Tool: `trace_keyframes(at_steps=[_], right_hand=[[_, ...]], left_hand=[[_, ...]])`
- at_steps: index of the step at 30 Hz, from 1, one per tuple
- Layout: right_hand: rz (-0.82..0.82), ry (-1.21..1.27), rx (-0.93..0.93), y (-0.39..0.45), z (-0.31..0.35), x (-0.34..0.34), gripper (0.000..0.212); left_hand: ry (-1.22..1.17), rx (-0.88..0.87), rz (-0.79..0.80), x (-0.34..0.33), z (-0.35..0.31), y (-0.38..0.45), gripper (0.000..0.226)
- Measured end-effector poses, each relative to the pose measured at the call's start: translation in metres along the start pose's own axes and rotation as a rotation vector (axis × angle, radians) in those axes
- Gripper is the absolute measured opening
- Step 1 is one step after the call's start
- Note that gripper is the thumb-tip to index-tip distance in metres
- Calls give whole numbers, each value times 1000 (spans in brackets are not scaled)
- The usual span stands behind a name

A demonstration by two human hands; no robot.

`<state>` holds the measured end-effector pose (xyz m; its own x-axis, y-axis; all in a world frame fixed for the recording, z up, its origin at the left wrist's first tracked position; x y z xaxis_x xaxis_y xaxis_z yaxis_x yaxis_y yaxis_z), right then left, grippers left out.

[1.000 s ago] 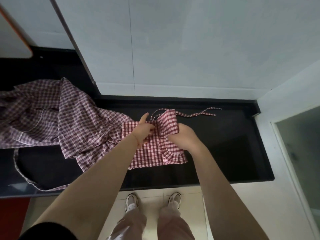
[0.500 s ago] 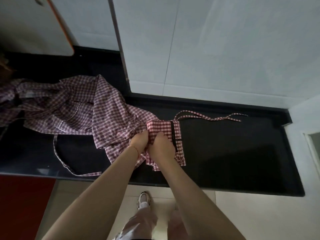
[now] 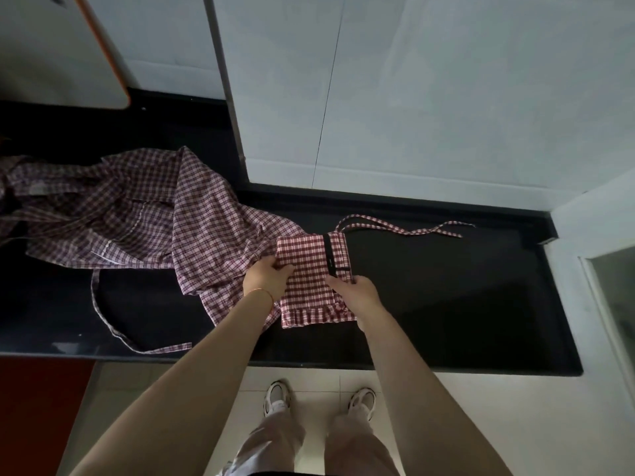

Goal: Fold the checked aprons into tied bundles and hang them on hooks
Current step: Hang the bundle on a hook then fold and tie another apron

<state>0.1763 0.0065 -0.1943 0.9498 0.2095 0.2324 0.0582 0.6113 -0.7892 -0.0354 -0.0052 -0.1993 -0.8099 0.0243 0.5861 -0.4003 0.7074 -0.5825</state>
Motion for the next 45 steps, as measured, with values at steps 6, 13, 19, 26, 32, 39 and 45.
trace_keyframes(at_steps=[6, 13, 19, 26, 32, 39, 45], right_hand=[[188, 41, -27, 4, 1, -3, 42], [273, -282, -62, 8, -7, 85, 40], [220, -571, -67, 19, -7, 139, 39], [37, -731, 220, 37, 9, 136, 9], [-277, -1055, 634, -2, 16, 118, 15], [-446, -1263, 897, -44, -24, 83, 60], [-438, -1224, 971, -45, -36, 82, 56]], left_hand=[[-20, -45, -79, 9, -7, -2, 60], [332, -469, -191, -16, -78, -33, 41], [577, -955, 79, -127, -121, -102, 19], [476, -464, 302, -154, -105, -67, 51], [138, -171, 294, -150, -99, -54, 15], [-577, 167, 491, -148, -85, -64, 99], [-767, 221, 385, -140, -71, -67, 38]])
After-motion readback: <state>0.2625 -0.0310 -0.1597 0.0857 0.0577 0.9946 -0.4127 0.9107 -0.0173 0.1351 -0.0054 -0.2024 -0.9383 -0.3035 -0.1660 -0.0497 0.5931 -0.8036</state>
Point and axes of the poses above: each hand's wrist, its own y-axis towards the middle knuckle, its own x-axis out of the back of the hand, z = x × y, the point moved 8 cm from there along y, towards the middle knuckle, and after that the axes turned 2 degrees about y, right-handed, at the moved point
